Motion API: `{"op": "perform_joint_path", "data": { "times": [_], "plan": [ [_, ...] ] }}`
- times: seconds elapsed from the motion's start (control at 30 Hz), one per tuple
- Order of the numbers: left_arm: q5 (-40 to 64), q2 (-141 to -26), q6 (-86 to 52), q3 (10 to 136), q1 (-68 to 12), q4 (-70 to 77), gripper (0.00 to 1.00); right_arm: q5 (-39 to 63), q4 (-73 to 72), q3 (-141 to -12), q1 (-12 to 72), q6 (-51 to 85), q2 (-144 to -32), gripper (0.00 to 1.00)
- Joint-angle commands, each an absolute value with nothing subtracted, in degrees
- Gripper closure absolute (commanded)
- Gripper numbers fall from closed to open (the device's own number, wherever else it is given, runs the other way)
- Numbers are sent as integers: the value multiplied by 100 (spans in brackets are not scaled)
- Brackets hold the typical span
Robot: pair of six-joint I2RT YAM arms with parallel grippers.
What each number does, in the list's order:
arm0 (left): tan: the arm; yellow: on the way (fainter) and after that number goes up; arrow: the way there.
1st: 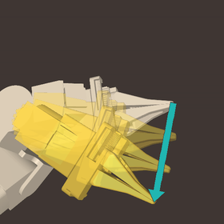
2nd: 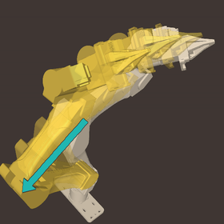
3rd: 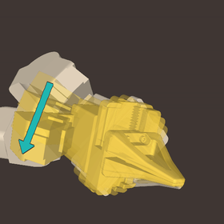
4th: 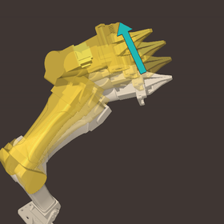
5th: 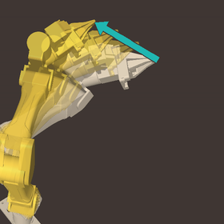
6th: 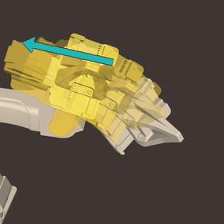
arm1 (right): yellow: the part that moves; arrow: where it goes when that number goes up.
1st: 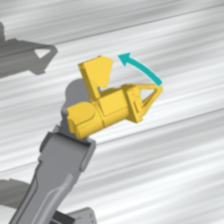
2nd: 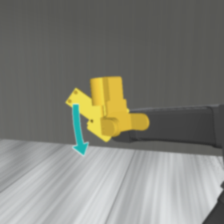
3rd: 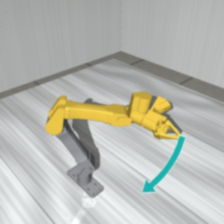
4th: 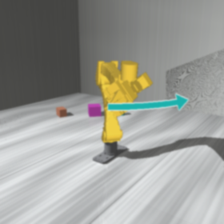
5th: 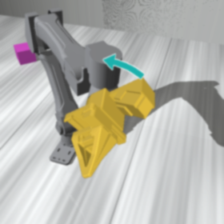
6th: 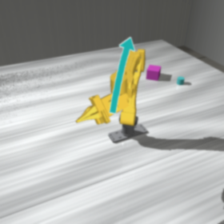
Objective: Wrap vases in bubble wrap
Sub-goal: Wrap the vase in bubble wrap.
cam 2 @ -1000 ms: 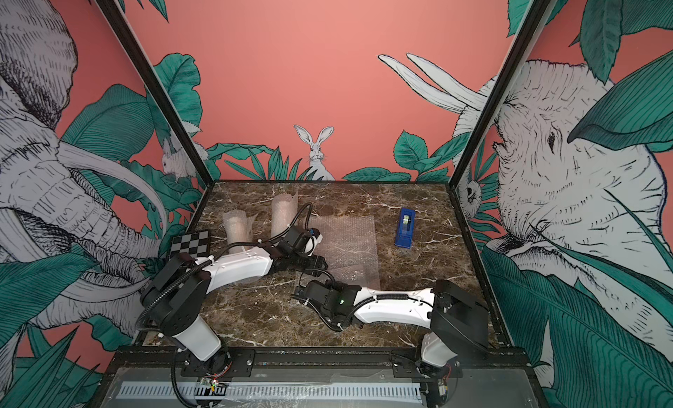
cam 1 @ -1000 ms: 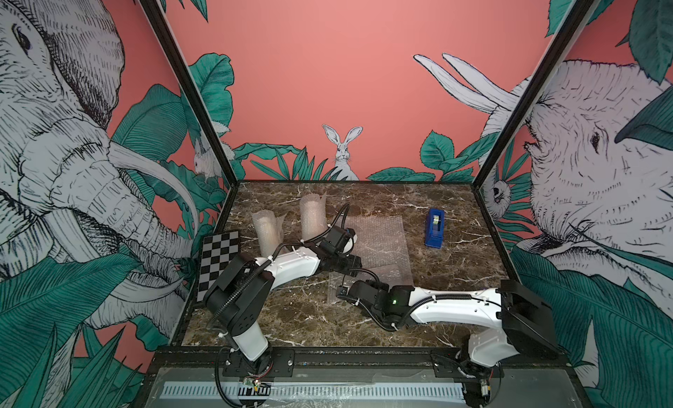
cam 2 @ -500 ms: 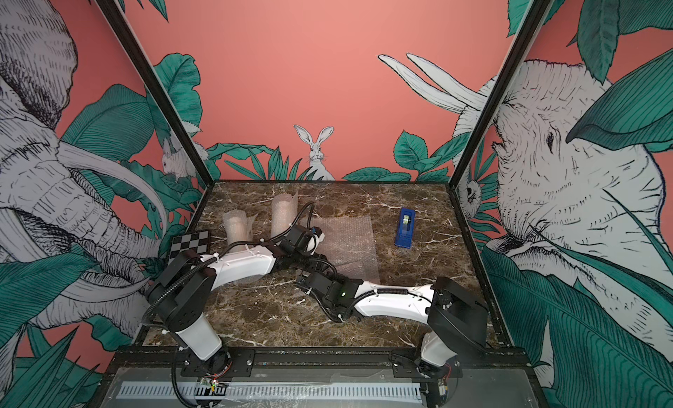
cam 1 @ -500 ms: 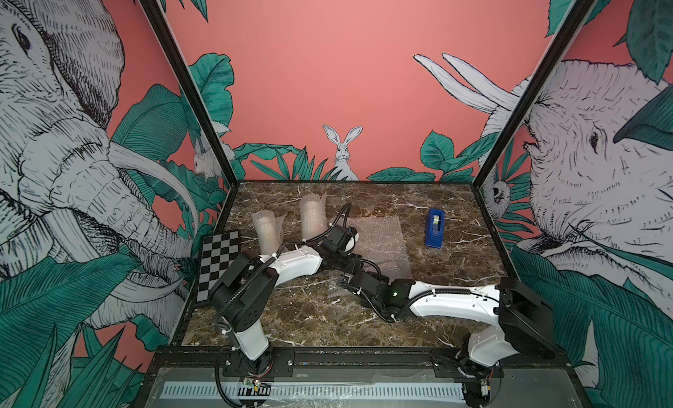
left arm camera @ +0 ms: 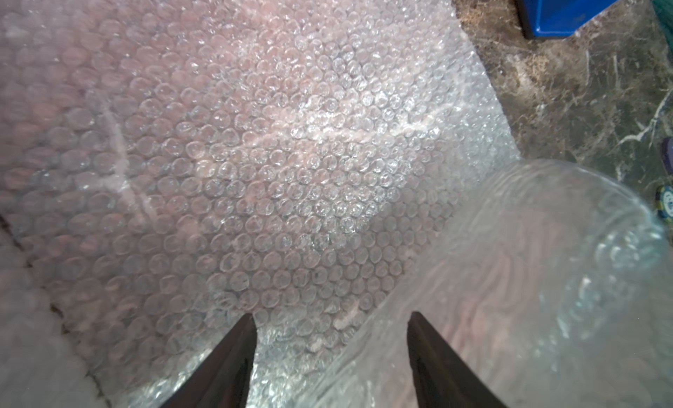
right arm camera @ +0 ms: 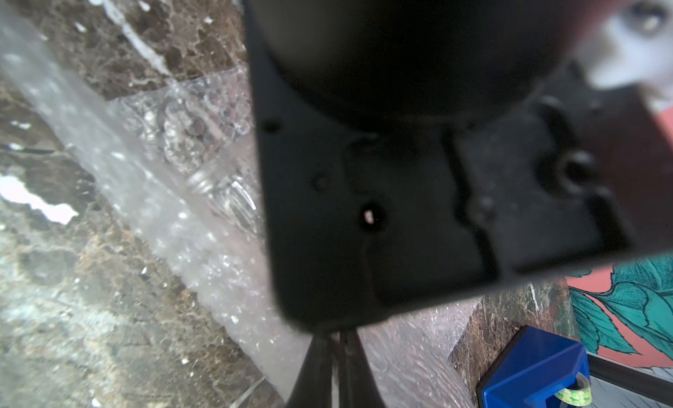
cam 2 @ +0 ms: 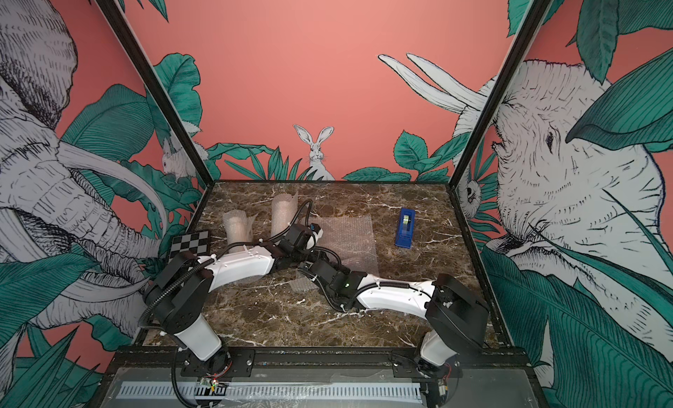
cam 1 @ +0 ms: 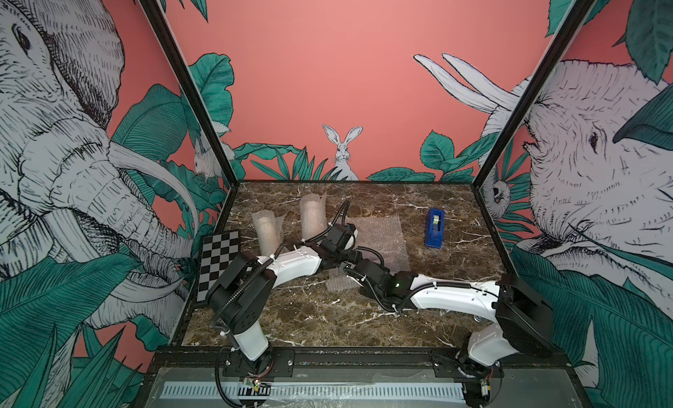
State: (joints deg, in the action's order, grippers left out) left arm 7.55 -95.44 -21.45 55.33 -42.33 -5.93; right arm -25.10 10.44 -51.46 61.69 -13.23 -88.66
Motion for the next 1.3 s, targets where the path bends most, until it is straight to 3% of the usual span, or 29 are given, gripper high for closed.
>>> {"op": "perform_joint_path", "data": {
  "times": [0.0,0.2,0.47,1.27],
  "plan": [
    [395,-8970,-2227,5484,-4214,-660,29,-2332,924,-5074,6043,-1226,-8974,87],
    [-161,-8188,-2339,5195,-4078,-824,24,-2113,708,-4983,5824,-1152,-8921,82],
    [-254,-7305,-2590,4174,-4078,-579,26,-1709,510,-4975,5483,-1094,-8999,81],
    [-304,-6490,-2596,3531,-4080,-300,27,-1504,609,-5338,5295,-1379,-8762,100]
  ]
}}
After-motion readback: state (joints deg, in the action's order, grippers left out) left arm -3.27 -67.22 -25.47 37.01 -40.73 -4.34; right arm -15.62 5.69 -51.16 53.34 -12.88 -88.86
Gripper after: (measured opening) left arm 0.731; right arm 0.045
